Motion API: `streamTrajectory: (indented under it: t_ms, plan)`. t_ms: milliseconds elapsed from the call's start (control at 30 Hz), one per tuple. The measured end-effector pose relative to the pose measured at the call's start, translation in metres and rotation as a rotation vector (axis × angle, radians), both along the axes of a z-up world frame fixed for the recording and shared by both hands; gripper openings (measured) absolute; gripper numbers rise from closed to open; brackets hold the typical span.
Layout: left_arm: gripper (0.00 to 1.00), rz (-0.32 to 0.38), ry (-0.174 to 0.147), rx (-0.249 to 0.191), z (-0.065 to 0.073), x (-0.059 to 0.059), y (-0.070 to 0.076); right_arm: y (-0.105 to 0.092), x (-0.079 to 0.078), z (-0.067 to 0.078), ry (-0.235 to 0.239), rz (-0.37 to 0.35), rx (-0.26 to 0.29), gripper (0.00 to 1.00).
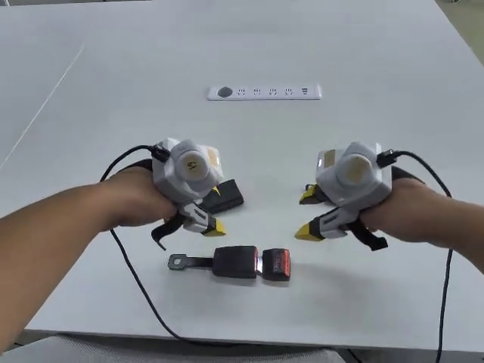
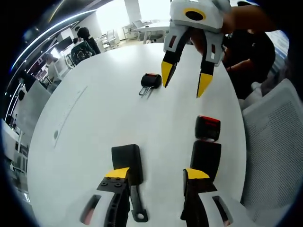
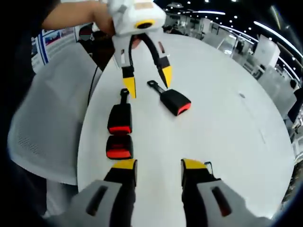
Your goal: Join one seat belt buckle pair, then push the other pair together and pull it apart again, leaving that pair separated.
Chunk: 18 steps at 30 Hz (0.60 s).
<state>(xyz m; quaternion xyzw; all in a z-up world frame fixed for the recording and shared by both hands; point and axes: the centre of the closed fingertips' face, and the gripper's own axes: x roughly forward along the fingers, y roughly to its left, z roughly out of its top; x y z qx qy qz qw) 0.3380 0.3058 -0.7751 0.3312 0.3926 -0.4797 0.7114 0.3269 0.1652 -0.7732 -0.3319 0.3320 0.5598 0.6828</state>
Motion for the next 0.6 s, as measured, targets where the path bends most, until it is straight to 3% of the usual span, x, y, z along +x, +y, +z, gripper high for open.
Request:
streamTrajectory:
  t_ms: [167, 233, 433, 600]
  plan:
    - [0.48, 0.057, -0.028, 0.026, -0.005, 0.021, 0.016, -0.022, 0.023, -0.003, -0.028, -0.040, -0.020, 0.38]
    - [0.49, 0.023, -0.044, 0.082, -0.011, 0.027, 0.024, -0.032, 0.030, -0.006, -0.022, -0.063, -0.038, 0.37]
    - [0.50, -0.009, 0.016, 0.082, -0.024, 0.029, 0.019, -0.047, 0.053, -0.006, -0.055, -0.105, -0.051, 0.37]
    - [0.49, -0.011, 0.027, 0.081, -0.031, 0.039, 0.016, -0.055, 0.065, -0.015, -0.055, -0.099, -0.088, 0.37]
